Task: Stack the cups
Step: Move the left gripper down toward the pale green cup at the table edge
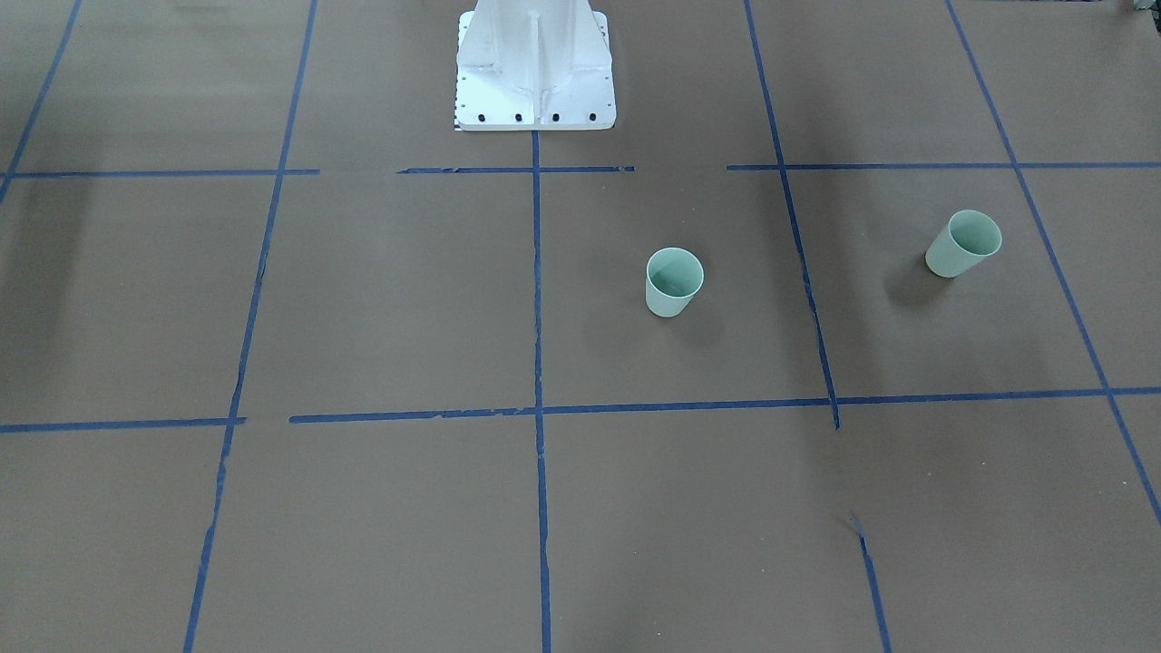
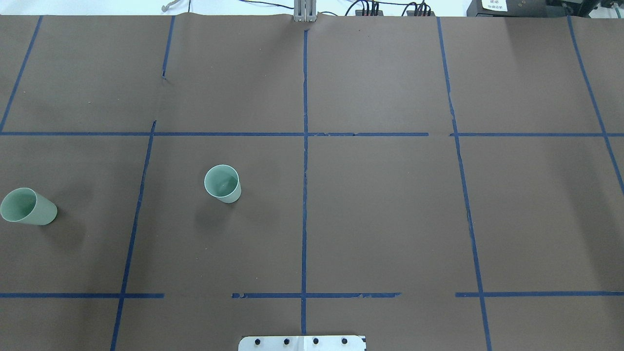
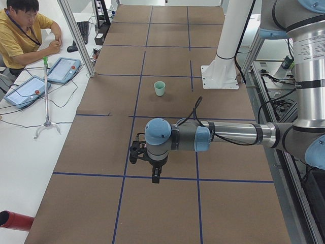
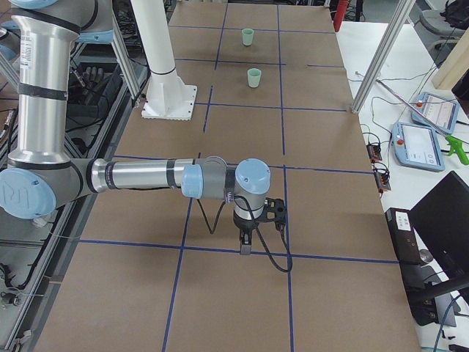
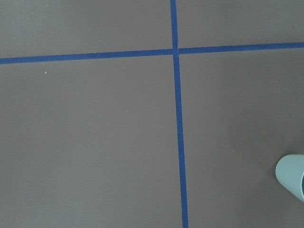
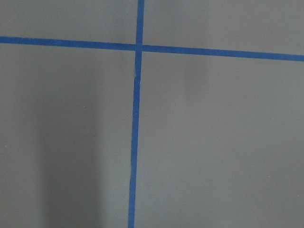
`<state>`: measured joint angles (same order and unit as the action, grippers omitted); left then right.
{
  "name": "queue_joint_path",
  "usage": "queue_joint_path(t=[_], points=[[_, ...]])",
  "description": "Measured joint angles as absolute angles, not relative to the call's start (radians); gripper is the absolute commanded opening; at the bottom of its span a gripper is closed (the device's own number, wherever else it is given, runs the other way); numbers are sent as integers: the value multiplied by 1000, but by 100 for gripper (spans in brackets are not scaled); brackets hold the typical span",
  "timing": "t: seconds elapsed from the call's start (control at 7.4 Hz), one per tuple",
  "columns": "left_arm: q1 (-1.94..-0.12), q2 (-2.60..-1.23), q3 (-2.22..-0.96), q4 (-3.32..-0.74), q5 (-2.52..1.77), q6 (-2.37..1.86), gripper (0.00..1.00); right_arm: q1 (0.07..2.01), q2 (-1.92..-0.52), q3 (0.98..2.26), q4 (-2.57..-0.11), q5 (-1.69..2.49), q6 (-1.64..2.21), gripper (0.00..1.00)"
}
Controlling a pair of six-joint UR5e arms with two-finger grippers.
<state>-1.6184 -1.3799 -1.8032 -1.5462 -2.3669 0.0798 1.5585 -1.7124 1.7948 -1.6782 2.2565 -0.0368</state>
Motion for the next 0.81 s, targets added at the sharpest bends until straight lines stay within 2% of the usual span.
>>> queue_joint_path(t=[0.81], points=[[-1584, -1415, -1811, -1556, -2369, 76, 100, 1559, -1712, 1795, -1678, 2256, -37, 100]])
